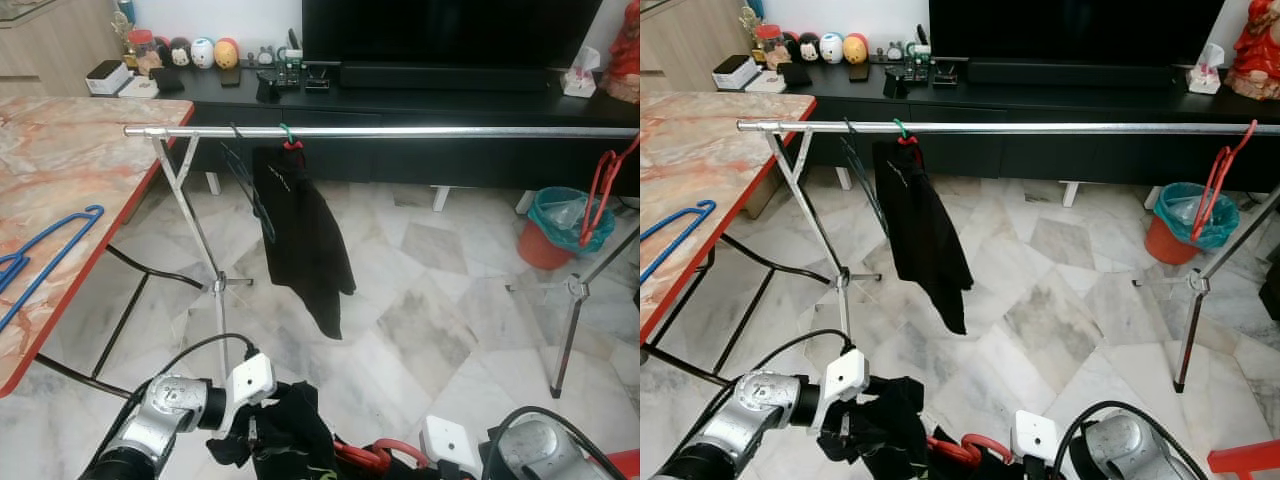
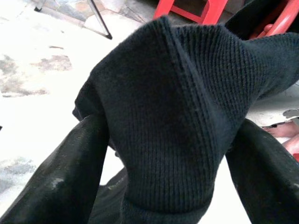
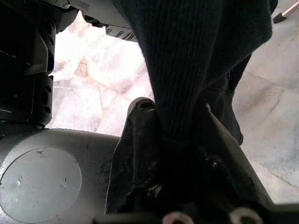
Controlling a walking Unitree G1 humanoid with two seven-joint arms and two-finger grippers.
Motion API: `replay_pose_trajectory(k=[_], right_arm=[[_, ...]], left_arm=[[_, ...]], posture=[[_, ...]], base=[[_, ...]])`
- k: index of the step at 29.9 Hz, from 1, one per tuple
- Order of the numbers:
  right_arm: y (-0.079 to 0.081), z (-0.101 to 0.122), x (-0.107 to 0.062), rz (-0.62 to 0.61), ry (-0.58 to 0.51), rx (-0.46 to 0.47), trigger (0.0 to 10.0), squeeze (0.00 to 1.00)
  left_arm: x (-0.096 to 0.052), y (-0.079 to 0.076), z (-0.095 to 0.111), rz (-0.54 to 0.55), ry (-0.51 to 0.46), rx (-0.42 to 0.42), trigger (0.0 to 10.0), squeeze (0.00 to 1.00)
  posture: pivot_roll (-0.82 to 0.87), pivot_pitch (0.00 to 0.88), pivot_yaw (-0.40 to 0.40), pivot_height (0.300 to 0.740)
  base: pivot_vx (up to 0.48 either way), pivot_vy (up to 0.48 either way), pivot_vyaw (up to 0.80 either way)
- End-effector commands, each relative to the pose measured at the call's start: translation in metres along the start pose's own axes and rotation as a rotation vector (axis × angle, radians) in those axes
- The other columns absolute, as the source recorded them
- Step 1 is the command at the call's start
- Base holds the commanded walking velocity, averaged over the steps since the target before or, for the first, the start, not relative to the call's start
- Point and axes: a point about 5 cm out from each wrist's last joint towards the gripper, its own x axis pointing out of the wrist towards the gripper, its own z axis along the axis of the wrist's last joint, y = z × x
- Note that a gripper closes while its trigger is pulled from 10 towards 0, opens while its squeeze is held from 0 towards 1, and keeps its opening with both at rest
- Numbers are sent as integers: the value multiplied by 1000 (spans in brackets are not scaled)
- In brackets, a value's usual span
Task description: Hang hanger
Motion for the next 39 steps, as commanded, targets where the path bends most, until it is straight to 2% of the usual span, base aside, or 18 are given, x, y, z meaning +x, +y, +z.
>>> replay_pose_trajectory(k=[1, 19, 36, 37, 38, 39], right_arm=[[-1, 11, -2, 5, -30, -41, 10000, 0], [-6, 9, -2, -17, -24, -38, 10000, 0], [-10, 12, -3, -37, -40, -45, 10000, 0], [-9, 12, -2, -33, -47, -44, 10000, 133], [-9, 12, -2, -33, -47, -44, 10000, 133], [-9, 13, -2, -29, -50, -44, 10000, 765]], left_arm=[[1, -2, -1, -32, 5, -4, 0, 0], [-4, -14, -7, -170, 31, -56, 0, 0], [-5, -17, -8, -202, 33, -69, 0, 0], [-5, -18, -8, -202, 33, -68, 0, 0], [-5, -18, -8, -202, 33, -68, 0, 0], [-4, -18, -7, -203, 32, -68, 0, 0]], posture=[[-25, 68, 16, 740], [-21, 67, 18, 740], [-20, 66, 16, 740], [-19, 66, 16, 740], [-19, 66, 16, 740], [-20, 66, 15, 740]], base=[[0, 0, 0], [0, 0, 0], [0, 0, 0], [0, 0, 0], [0, 0, 0], [0, 0, 0]])
